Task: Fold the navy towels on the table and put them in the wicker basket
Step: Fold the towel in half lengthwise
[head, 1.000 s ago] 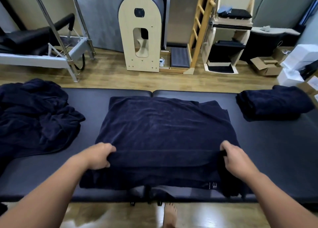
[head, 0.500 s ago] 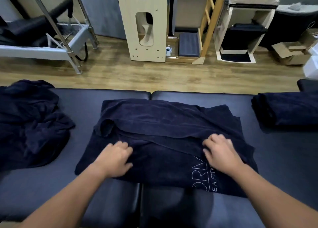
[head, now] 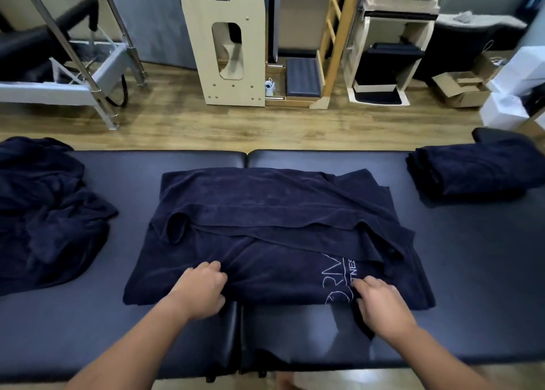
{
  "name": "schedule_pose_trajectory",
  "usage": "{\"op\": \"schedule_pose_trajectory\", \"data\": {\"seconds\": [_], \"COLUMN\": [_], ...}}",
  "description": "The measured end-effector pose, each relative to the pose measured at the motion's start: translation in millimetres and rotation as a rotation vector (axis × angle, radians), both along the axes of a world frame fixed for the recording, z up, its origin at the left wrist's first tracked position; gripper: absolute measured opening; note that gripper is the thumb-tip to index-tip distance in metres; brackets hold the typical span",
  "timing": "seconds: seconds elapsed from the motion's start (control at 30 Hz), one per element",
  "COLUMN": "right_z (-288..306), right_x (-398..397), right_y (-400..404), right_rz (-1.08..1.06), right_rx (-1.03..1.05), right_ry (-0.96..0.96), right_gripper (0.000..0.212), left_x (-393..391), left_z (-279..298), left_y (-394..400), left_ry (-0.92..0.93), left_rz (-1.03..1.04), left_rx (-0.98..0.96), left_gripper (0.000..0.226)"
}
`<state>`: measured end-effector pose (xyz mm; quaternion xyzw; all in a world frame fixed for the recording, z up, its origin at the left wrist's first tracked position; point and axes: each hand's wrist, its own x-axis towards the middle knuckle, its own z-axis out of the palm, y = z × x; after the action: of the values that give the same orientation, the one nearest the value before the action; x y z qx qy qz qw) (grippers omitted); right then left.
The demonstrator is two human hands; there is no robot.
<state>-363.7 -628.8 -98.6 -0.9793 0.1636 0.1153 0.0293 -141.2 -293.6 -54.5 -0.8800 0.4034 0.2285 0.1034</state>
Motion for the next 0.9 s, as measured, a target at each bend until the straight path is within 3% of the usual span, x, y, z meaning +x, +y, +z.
{"op": "schedule_pose_trajectory", "data": {"seconds": [0.07, 0.23, 0.37, 0.43, 0.53, 0.63, 0.7, 0.77, 0.83, 0.9], "right_z": [7, 24, 26, 24, 23, 33, 30, 25, 24, 28], "right_x": [-3, -28, -44, -42, -31, -9, 5, 18, 31, 42], "right_y": [6, 28, 25, 17, 5, -3, -13, -24, -36, -45], "right_rz": [-0.051, -0.042, -0.065, -0.057, -0.081, -0.234, -0.291, -0.301, -0.282, -0.242], "right_rx": [0.024, 0.106, 0.151, 0.083, -0.034, -0.126, -0.181, -0.22, -0.241, -0.275], "right_ry": [0.071, 0.185, 0.139, 0.018, -0.218, -0.098, 0.025, 0.055, 0.035, 0.041], "right_gripper": [0.025, 0.029, 0.027, 0.03, 0.05, 0.089, 0.102, 0.094, 0.064, 0.031], "left_x": [-11, -41, -38, -30, -19, -5, 10, 22, 31, 40], "left_z": [-1, 3, 16, 20, 25, 22, 18, 16, 17, 19], "left_y": [6, 29, 37, 37, 39, 43, 46, 48, 49, 50], "left_ry": [0.097, 0.204, 0.336, 0.222, -0.04, -0.094, -0.096, -0.121, -0.176, -0.207], "left_rz": [0.013, -0.017, 0.218, 0.346, 0.494, 0.612, 0.676, 0.702, 0.711, 0.718], "left_rx": [-0.007, 0.033, -0.095, -0.169, -0.15, -0.138, -0.066, 0.005, 0.01, -0.013], "left_gripper": [0.014, 0.02, 0.026, 0.038, 0.09, 0.101, 0.095, 0.065, 0.025, 0.005]}}
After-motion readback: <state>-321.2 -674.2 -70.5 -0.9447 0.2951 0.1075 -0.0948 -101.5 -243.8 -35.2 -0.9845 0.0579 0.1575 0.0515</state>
